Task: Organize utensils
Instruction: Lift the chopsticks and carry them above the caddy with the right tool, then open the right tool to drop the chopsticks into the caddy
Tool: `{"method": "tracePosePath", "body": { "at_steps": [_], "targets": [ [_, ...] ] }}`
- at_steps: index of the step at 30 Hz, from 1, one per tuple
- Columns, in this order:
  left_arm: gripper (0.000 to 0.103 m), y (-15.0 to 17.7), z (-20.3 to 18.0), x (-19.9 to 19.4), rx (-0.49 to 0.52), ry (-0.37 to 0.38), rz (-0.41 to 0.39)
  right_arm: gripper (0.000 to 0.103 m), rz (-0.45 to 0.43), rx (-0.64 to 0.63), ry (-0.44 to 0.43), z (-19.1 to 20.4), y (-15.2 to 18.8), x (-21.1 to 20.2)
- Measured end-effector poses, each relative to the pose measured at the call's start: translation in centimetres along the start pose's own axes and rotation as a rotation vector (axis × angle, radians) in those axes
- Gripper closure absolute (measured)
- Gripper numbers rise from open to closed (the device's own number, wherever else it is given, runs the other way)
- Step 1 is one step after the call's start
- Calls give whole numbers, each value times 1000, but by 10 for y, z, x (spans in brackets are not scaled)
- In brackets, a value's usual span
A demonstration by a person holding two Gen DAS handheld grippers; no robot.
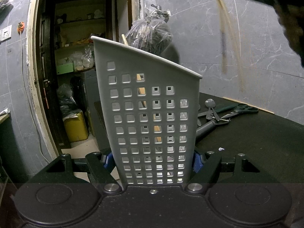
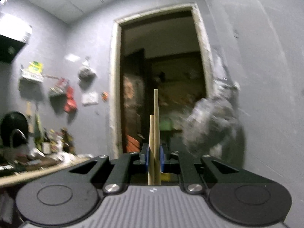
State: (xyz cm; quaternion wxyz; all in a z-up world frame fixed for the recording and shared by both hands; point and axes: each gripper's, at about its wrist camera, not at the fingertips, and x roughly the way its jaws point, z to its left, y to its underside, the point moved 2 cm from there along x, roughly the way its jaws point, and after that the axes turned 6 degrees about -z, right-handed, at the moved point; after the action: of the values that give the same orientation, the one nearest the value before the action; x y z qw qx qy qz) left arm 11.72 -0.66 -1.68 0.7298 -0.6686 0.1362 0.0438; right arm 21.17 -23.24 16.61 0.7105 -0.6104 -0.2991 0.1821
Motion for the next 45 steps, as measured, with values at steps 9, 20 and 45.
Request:
{"method": "tracePosePath", "body": {
  "at_steps": [9, 20, 45],
  "targets": [
    [27, 0, 0, 0, 0, 0, 0, 90, -143, 38, -164, 39, -36, 38],
    [27, 0, 0, 0, 0, 1, 0, 90, -151, 111, -228, 56, -8, 57],
    [27, 0, 1, -1, 1, 0, 0, 90, 8, 77, -186, 64, 71, 42]
  ]
}}
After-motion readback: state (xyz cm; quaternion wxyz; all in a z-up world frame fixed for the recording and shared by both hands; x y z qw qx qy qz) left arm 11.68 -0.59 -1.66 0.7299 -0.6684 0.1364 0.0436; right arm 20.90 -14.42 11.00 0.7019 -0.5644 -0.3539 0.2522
